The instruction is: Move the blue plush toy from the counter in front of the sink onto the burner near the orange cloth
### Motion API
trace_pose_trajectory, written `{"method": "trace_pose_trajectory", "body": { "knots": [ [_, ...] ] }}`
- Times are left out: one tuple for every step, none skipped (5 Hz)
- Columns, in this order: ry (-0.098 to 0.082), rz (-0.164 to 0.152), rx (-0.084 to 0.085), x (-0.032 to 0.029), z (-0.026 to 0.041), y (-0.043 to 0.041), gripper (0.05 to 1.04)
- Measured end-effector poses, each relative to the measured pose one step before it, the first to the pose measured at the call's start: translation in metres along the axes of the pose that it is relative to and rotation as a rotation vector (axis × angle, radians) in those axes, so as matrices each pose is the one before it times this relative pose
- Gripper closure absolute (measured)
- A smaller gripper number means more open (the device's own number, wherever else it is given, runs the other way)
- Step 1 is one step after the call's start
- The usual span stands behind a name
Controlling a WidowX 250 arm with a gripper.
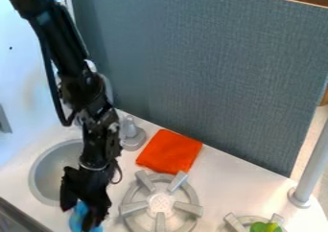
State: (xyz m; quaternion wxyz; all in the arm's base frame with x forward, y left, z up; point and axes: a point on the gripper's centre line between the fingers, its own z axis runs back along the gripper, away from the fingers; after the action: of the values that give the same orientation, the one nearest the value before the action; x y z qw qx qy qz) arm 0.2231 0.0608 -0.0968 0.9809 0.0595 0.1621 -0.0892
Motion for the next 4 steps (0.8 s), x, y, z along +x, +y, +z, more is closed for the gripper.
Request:
{"method": "trace_pose_trajectory", "body": {
  "knots": [
    [0.0109, 0.0366, 0.0005, -0.00529, -0.00445, 0.00473, 0.406],
    [0.0056, -0.0003, -0.0315, -0.00705, -0.00415, 0.00149, 0.619],
    [-0.1075, -0.0277, -0.0494, -0.00196, 0.03876, -0.00469, 0.787],
    [-0.0909, -0.0818, -0.0025, 0.00981, 0.04006, -0.01441, 0.865]
  ]
}}
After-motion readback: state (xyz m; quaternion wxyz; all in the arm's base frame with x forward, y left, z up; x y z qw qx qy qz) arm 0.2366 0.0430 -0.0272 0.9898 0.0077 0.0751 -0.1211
